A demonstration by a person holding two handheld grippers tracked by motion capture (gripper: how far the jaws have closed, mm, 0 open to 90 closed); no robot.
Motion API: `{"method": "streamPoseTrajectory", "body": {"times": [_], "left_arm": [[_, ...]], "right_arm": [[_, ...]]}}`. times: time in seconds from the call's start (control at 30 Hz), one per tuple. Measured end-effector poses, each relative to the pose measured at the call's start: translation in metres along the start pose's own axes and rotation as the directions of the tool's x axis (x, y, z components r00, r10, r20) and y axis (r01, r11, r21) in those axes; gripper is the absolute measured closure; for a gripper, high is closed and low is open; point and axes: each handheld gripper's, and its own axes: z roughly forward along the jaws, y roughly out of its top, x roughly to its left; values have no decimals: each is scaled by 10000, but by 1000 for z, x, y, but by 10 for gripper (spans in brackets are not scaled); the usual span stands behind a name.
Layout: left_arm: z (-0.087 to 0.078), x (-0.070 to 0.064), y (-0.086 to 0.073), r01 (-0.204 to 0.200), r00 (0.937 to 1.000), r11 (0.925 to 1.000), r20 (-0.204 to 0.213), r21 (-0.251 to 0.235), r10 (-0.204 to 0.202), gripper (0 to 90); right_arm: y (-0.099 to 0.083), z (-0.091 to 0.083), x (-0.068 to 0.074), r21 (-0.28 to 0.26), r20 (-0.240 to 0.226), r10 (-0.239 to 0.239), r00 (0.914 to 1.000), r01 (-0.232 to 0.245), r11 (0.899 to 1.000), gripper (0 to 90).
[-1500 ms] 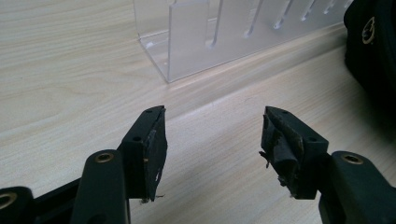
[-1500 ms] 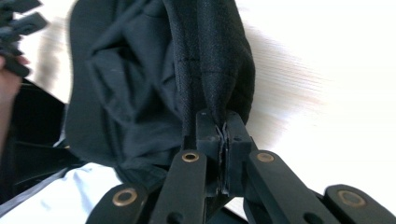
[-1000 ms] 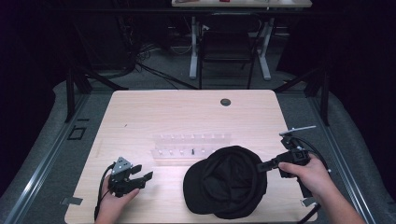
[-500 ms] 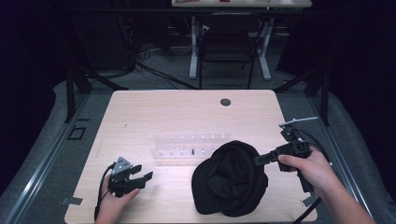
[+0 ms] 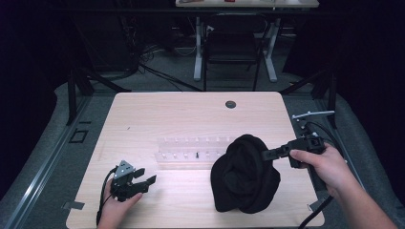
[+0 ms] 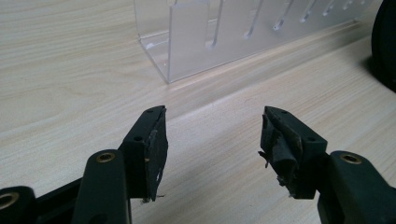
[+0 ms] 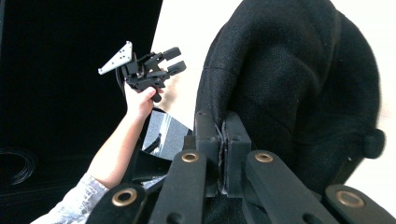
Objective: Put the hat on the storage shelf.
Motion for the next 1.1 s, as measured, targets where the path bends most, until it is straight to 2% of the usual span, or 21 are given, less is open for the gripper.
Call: {"method": "streamPoseTrajectory", "body": {"times": [0.17,0.57,0.83,1.1], "left_arm": [[0,0,0,-7,10000,10000,-1,2,7,413],[1,0,0,-5,10000,10000,0,12,5,412],[1,0,0,-32,10000,10000,0,1,32,411],[1,-1,0,-28,10000,10000,12,12,28,409]], "right_arm": [[4,-13,8,-274,130,-72,9999,75,9996,883],[11,-36,9,-1101,-31,146,9999,-148,9938,883],[19,-41,16,-1480,-469,-2,9989,-68,9890,883],[29,-44,25,-1875,-639,-223,9977,99,9822,883]]}}
